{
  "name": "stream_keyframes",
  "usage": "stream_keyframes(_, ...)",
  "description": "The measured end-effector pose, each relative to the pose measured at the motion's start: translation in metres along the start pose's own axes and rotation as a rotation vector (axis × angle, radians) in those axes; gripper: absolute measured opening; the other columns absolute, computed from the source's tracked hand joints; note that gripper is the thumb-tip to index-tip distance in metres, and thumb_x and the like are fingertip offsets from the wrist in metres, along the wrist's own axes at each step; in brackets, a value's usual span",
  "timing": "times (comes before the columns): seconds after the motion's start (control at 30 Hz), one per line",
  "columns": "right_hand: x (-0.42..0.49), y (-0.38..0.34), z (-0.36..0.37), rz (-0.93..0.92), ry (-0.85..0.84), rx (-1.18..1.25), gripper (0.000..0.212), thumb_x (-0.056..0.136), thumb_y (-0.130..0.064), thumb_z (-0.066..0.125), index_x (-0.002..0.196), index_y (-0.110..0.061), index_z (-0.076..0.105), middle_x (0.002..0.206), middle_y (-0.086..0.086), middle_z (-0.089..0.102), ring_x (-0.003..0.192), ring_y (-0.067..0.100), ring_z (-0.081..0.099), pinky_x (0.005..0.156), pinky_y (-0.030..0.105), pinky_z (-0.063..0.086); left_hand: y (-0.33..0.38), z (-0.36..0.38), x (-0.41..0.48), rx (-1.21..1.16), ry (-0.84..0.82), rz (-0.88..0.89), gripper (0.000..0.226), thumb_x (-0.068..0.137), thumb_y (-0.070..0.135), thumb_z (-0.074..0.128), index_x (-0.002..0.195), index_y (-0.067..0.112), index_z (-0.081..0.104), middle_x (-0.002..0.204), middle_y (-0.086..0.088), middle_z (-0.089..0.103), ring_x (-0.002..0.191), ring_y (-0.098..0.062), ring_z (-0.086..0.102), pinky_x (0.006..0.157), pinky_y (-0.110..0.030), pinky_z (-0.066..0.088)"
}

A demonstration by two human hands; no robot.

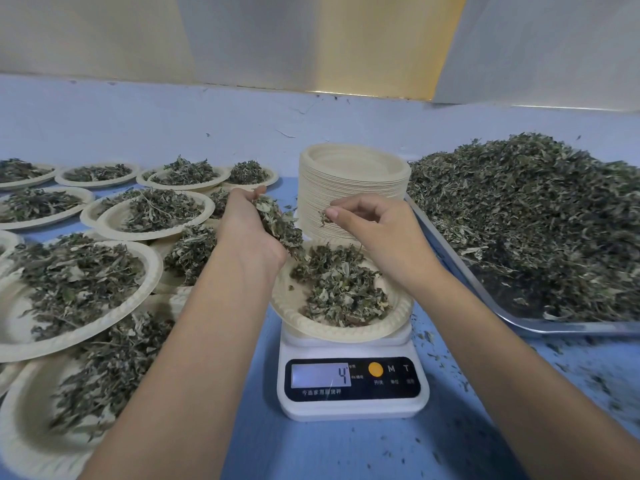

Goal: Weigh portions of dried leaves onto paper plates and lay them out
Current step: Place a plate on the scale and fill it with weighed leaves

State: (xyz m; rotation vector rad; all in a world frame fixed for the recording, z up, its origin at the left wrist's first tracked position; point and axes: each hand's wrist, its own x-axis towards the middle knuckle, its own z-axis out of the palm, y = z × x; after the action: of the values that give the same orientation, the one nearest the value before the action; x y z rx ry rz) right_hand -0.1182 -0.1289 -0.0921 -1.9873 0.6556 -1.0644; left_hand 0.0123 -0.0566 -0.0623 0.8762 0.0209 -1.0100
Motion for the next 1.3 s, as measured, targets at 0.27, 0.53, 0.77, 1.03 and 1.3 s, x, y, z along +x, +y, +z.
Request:
stream_keyframes(0.27, -0.003, -0.004, -0.001, 0.005, -0.019, -0.008, 0.025, 0.088, -0.044, 0.062, 0.076, -0.027, 0.074, 0.093, 0.021, 0.066, 0.073, 0.027, 0.055, 0.073, 0.040, 0.047, -0.004, 0.002, -0.008, -0.067, -0.025, 0.013, 0.024, 0.091, 0.017, 0.041, 0.072, 0.019, 0.055, 0.075, -0.003, 0.059, 0.051, -0.017, 0.058, 0.038, -0.029, 0.049)
stream_keyframes(0.53, -0.004, -0.007, -0.003, 0.040, -0.045, 0.047, 0.026, 0.084, -0.012, 0.071, 0.107, -0.024, 0.069, 0.109, -0.010, 0.068, 0.091, 0.008, 0.065, 0.083, 0.023, 0.054, -0.009, 0.006, -0.016, -0.076, -0.052, 0.008, 0.026, 0.094, 0.018, 0.040, 0.072, 0.016, 0.053, 0.049, -0.003, 0.060, 0.026, -0.016, 0.052, 0.030, -0.027, 0.044)
stream_keyframes(0.77, -0.009, -0.019, 0.004, 0.064, -0.225, 0.132, 0.024, 0.079, -0.018, 0.076, 0.101, -0.025, 0.067, 0.099, 0.001, 0.071, 0.080, 0.008, 0.068, 0.078, 0.025, 0.057, -0.012, 0.007, -0.005, -0.016, -0.065, 0.012, 0.020, 0.094, 0.023, 0.040, 0.079, 0.020, 0.053, 0.071, -0.005, 0.058, 0.050, -0.018, 0.058, 0.040, -0.018, 0.045)
stream_keyframes(1.03, -0.009, -0.019, 0.006, 0.043, -0.163, 0.114, 0.024, 0.077, 0.005, 0.071, 0.075, -0.019, 0.065, 0.075, 0.003, 0.067, 0.065, 0.014, 0.062, 0.076, 0.038, 0.056, -0.020, 0.009, 0.001, -0.010, -0.030, 0.020, 0.019, 0.090, 0.016, 0.042, 0.075, 0.020, 0.053, 0.062, -0.001, 0.050, 0.049, -0.018, 0.048, 0.054, -0.026, 0.042)
stream_keyframes(1.3, -0.004, -0.015, -0.005, 0.103, -0.038, 0.043, 0.011, 0.078, -0.009, 0.066, 0.075, -0.020, 0.063, 0.077, 0.004, 0.067, 0.074, 0.016, 0.060, 0.078, 0.039, 0.051, -0.012, 0.005, -0.002, 0.031, -0.011, 0.040, 0.020, 0.092, 0.019, 0.039, 0.077, 0.018, 0.053, 0.073, -0.002, 0.055, 0.050, -0.017, 0.051, 0.047, -0.031, 0.053)
